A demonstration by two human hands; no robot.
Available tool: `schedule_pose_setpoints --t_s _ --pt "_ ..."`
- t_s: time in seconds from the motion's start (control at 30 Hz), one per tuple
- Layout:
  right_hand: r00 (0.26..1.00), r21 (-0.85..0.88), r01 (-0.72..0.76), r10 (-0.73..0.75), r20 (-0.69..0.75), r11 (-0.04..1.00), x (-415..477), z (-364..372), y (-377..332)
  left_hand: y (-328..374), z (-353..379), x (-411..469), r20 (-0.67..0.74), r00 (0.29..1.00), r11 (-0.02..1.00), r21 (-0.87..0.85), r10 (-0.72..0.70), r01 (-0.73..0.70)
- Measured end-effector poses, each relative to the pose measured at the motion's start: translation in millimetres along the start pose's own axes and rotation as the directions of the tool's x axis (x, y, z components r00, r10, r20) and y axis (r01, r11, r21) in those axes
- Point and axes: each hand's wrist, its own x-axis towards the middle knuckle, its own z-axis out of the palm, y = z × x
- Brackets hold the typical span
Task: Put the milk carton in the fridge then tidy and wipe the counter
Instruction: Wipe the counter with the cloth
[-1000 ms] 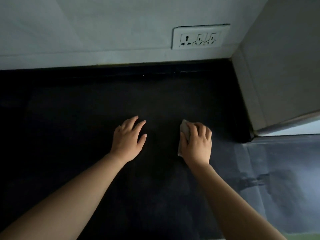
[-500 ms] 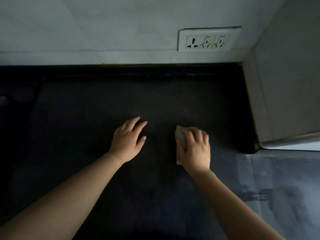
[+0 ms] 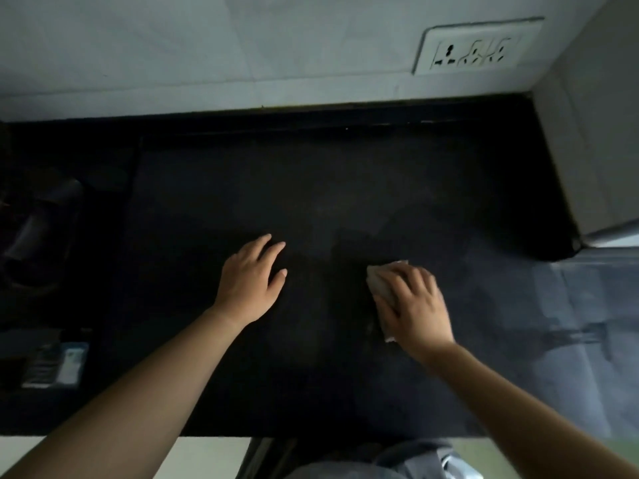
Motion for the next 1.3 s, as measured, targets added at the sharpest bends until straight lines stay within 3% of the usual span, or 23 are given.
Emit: schedule_pose_setpoints --t_s 0.07,0.17,0.23,0.33,0.47,0.63,0.77,0.9,0.97,1.03,1.13,1.2,1.3 --pt "0.991 -0.010 -0.127 0.126 -0.032 0.992 9 2 -11 -27 -3 -13 0.025 1.000 0.999 0.038 -0.018 0.017" --pt "0.921 0.052 -0.382 0.384 -0.067 0.923 46 15 -53 -60 -5 -27 0.045 0.999 0.998 0.055 -0.020 0.017" --pt "0.893 0.055 -0.444 0.447 -0.062 0.894 70 30 -86 -79 -7 -34 0.047 0.999 0.999 0.047 -0.015 0.013" --pt "0.920 0.032 -0.390 0.391 -0.033 0.920 85 51 -130 -102 -5 -44 0.044 0.999 0.999 0.043 0.006 -0.008" --pt "0.979 0.030 -0.202 0.202 0.005 0.979 58 67 -175 -127 0 -61 0.031 0.999 0.997 0.060 0.036 -0.038" --pt "0.999 0.032 0.020 -0.022 0.047 0.999 -10 68 -168 -147 5 -76 0.044 0.993 0.992 0.061 0.108 -0.111" --pt "0.986 0.033 -0.153 0.155 -0.066 0.988 5 67 -161 -151 9 -79 0.058 0.991 0.992 0.040 0.119 -0.122" --pt "0.901 0.110 -0.406 0.417 -0.115 0.907 49 75 -187 -150 12 -80 0.067 0.991 0.993 0.022 0.113 -0.115" --pt "0.882 0.110 -0.448 0.459 -0.107 0.887 56 79 -199 -149 12 -80 0.075 0.991 0.993 0.022 0.111 -0.113" --pt "0.926 0.068 -0.370 0.374 -0.058 0.927 49 83 -212 -149 12 -83 0.072 0.993 0.994 0.038 0.096 -0.099" --pt "0.993 0.043 -0.115 0.114 0.025 0.992 16 86 -231 -148 13 -98 0.052 0.997 0.996 0.059 0.062 -0.065" --pt "0.997 0.054 -0.011 0.007 0.079 0.998 -14 86 -235 -148 16 -112 0.045 0.997 0.996 0.060 0.067 -0.069" --pt "0.994 0.054 0.034 -0.039 0.099 0.998 -52 80 -220 -153 22 -134 0.030 0.997 0.996 0.049 0.075 -0.076"
